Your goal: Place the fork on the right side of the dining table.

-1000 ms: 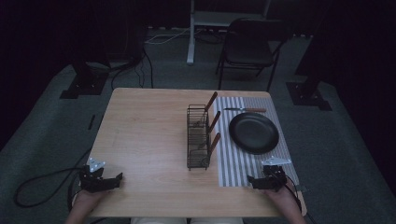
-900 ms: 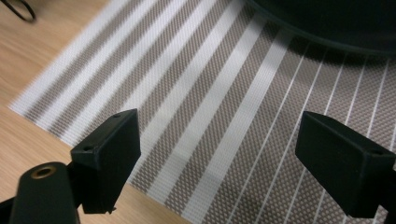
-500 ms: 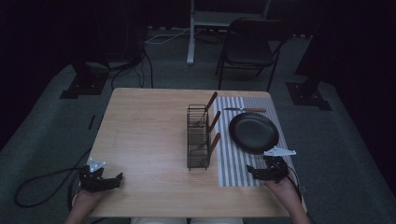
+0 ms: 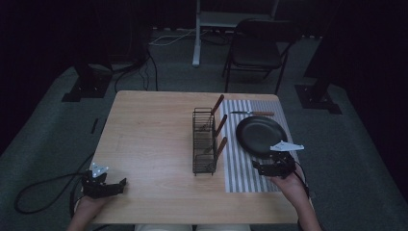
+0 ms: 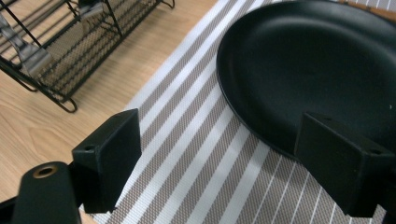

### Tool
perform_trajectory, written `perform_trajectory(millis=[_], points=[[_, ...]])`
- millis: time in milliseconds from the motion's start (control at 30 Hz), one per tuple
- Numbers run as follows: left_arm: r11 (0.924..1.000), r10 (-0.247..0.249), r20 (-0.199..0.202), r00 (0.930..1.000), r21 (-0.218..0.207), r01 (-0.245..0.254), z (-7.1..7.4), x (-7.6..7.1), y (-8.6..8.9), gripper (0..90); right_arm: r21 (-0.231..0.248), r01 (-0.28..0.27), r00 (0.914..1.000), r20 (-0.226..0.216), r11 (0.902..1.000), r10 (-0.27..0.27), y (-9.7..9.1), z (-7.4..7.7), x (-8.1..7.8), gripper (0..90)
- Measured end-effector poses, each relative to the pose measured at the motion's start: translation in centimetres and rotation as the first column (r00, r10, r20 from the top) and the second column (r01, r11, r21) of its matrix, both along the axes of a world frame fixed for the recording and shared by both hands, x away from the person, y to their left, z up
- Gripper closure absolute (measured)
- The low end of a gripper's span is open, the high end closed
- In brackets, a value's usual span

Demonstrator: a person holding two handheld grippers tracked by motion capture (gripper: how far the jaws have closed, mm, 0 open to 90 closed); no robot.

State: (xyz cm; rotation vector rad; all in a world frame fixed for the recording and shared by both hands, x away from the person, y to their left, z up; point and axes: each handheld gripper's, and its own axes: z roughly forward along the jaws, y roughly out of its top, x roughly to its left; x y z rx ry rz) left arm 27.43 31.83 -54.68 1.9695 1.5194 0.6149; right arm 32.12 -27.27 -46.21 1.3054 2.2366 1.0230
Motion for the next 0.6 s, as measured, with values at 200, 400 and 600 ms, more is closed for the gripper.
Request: perform_trajectory(millis=[200,400,600], points=[[1.0,0.0,0.0,1.0,0.0,0.0,0.0,0.0,0.0,0.0,0.019,-0.008,0.9999,0.012,0.9998,0.008,0.3,0.9,0.8,15.2],[1.0,0.0,0.0,1.0,0.0,0.0,0.0,0.0,0.0,0.0,0.027,-0.008,0.9996,0.028,0.9996,0.008,0.6,2.0,1.6,15.2],[1.0,0.0,0.0,1.0,0.0,0.0,0.0,0.0,0.0,0.0,0.031,-0.015,0.9989,0.046,0.9994,0.013,0.9,3.1,2.6,16.4]])
